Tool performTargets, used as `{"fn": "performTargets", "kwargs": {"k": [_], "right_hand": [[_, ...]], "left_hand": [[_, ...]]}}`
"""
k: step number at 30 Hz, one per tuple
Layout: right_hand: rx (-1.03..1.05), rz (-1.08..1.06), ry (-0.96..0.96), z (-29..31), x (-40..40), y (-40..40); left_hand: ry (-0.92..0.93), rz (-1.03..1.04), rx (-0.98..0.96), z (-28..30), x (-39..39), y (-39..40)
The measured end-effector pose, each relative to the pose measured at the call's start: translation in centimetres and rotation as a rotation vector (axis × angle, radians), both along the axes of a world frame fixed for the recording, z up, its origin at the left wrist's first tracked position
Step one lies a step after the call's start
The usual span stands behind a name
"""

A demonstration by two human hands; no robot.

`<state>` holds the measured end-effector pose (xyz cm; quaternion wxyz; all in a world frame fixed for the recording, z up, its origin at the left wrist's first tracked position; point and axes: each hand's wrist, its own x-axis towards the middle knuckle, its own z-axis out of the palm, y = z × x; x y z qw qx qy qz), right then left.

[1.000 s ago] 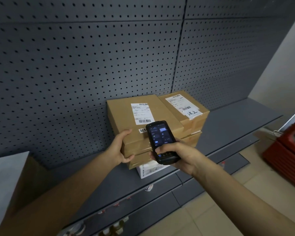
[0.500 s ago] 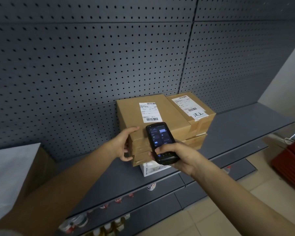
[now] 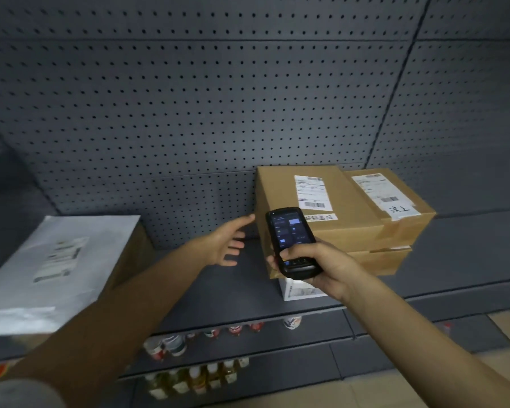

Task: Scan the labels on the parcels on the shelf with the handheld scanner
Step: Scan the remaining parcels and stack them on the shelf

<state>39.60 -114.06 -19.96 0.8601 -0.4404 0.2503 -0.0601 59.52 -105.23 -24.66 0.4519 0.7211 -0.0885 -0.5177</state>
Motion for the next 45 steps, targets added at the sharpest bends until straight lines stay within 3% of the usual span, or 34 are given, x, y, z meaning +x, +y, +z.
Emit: {"fn": "performTargets", "kwargs": {"k": [10,17,28,34,39,45], "right_hand": [[0.074,0.248,0.048,-1.6,8.2,8.7],[0.154,0.31,0.103,-2.1,13.4,16.0],[0.131,0.162,0.16,-4.4,21.8,26.2],[0.11,0.1,0.187,-5.5,23.0,28.6],[0.106,0.076,0.212,-5.5,23.2,29.1],[0.097,0.052,0.233,-6.0,23.5,29.2]], "left_hand": [[-0.131,0.325,-0.017,0.3,4.1,13.5],[-0.183,0.485,-0.035,-0.6,8.5,23.8],[-0.25,0.352,0.025,-2.7,17.8,32.8],[-0.423,0.268,0.01,-4.2,19.6,33.9],[-0.763,0.184,0.35,-5.4,20.5,34.8],[-0.904,-0.003,0.456,-5.5,21.8,36.3]]}}
